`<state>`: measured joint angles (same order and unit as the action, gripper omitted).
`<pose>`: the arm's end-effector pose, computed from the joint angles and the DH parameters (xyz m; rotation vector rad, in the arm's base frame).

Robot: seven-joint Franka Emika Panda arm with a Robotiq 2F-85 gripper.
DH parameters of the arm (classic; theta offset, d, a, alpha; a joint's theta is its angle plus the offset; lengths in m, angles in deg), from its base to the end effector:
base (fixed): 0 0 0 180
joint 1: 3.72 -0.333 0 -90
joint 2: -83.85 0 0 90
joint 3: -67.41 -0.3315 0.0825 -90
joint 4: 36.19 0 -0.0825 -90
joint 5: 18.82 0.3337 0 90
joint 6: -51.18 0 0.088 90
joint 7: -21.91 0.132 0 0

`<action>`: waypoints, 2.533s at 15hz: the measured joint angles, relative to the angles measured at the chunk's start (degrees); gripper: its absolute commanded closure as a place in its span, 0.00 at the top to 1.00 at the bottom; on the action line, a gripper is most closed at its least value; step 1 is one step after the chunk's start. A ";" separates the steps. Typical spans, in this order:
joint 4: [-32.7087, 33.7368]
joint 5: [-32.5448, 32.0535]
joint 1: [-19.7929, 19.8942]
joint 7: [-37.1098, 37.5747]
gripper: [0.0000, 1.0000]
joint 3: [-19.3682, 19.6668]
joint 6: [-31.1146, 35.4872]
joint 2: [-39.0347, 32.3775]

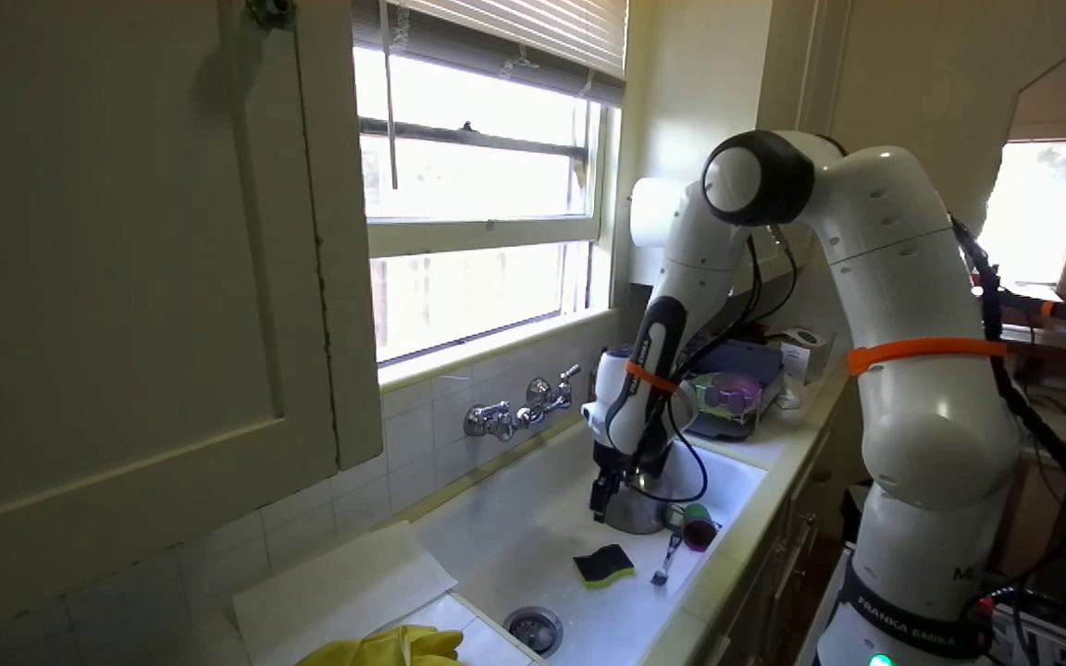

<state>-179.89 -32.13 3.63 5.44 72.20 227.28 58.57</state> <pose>0.4556 -0.0818 0.1653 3.0066 0.4800 0.1541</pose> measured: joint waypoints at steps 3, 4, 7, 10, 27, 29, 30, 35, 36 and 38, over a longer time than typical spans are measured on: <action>2.62 -1.05 2.60 -5.40 1.00 -1.27 2.36 -5.91; 3.75 -1.48 2.98 -6.31 1.00 -1.24 2.37 -7.50; 7.33 -1.65 3.33 -7.15 1.00 -1.13 2.36 -11.34; 8.73 -1.65 3.32 -7.16 1.00 -1.13 2.36 -12.55; 18.12 -8.08 3.62 -13.64 1.00 -0.84 2.37 -23.85; 19.81 -8.90 3.62 -14.37 1.00 -0.65 2.37 -25.62; 20.60 -9.26 3.62 -14.66 1.00 -0.60 2.37 -26.50; 23.20 -10.29 3.66 -16.50 0.74 -0.71 2.37 -29.65; 23.60 -10.36 3.66 -16.75 0.66 -0.75 2.37 -30.04; 23.76 -10.39 3.80 -17.24 0.50 -1.18 2.36 -30.45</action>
<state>-156.13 -42.52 7.44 -11.80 71.03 229.64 28.13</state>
